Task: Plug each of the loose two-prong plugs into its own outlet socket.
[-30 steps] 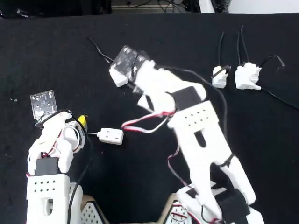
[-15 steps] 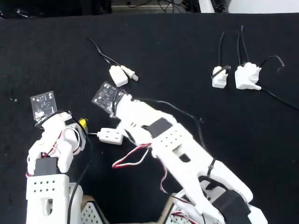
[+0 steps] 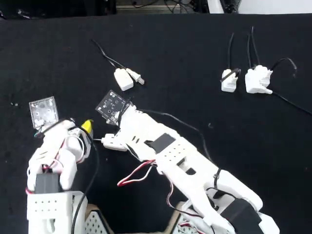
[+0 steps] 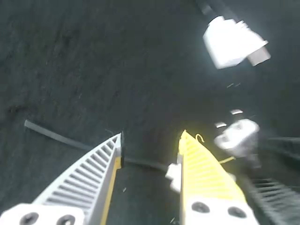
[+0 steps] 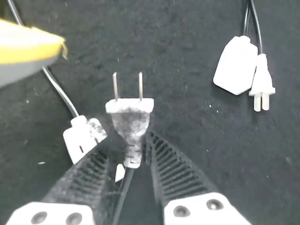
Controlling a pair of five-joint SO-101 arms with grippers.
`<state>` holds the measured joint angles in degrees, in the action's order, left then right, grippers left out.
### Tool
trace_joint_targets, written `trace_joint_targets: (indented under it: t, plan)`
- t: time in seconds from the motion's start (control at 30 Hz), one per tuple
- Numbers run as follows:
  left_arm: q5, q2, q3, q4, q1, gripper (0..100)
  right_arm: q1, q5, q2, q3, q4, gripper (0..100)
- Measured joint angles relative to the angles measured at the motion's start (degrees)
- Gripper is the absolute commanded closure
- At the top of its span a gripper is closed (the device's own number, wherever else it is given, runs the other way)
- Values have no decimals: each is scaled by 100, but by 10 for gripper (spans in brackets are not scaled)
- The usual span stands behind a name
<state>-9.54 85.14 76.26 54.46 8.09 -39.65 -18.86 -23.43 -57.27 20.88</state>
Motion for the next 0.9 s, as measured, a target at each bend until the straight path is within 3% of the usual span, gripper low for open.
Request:
trace_joint_targets:
  t: [0.27, 0.57, 0.9]
  plan:
    - [193, 1732, 651, 105, -255, 790, -448, 53, 0, -62, -18, 988]
    - [273, 1855, 686, 167, -255, 790, -589, 325, -44, -176, -18, 988]
    - [404, 1908, 756, 158, -255, 790, -686, 492, -1969, -1099, -18, 988]
